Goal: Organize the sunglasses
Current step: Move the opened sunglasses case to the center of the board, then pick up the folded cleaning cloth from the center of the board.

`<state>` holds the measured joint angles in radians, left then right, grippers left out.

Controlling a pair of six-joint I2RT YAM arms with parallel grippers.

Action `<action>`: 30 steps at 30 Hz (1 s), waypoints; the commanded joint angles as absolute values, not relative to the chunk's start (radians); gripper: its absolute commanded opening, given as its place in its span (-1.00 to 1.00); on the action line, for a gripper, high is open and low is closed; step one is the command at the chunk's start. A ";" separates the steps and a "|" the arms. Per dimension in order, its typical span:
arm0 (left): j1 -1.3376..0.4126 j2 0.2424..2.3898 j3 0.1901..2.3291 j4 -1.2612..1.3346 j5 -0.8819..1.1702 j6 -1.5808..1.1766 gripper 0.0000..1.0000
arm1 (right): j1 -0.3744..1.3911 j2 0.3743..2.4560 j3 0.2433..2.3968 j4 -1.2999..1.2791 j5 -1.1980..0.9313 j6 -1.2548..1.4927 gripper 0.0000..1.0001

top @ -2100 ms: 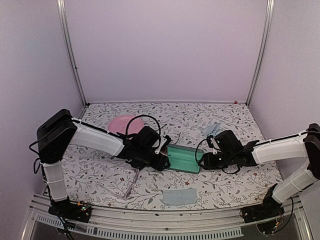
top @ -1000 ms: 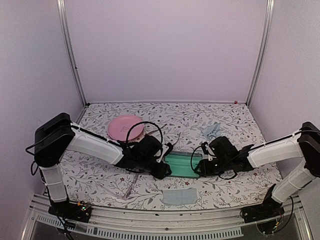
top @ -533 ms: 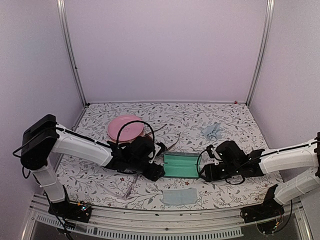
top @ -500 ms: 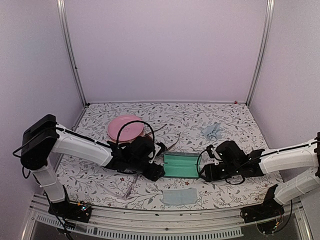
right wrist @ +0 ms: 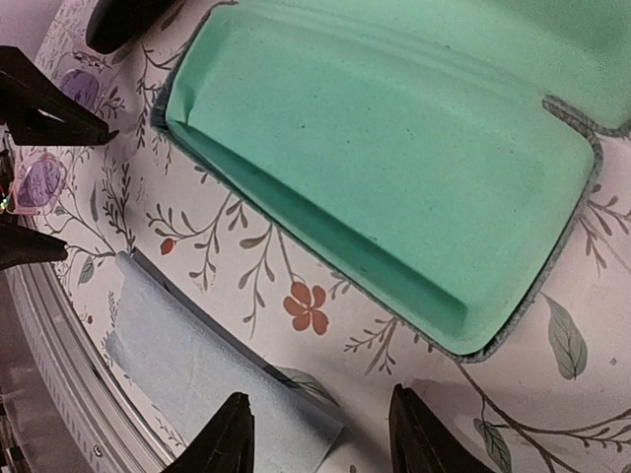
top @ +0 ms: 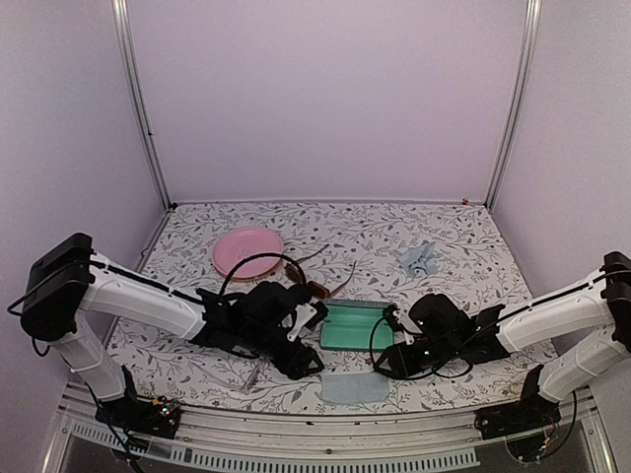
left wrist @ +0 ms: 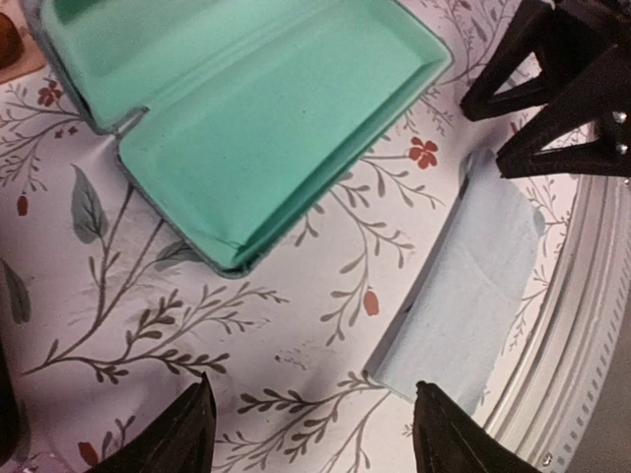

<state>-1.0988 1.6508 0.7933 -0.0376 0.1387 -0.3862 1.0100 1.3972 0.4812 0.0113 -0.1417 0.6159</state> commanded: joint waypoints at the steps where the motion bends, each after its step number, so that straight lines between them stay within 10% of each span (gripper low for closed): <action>1: -1.117 1.686 0.794 -0.002 0.205 -0.374 0.37 | 1.024 1.429 0.469 0.040 -0.171 0.621 -0.03; 30: -1.144 1.808 0.831 0.015 0.353 -0.327 -0.16 | 1.027 1.400 0.428 0.072 -0.213 0.595 -0.37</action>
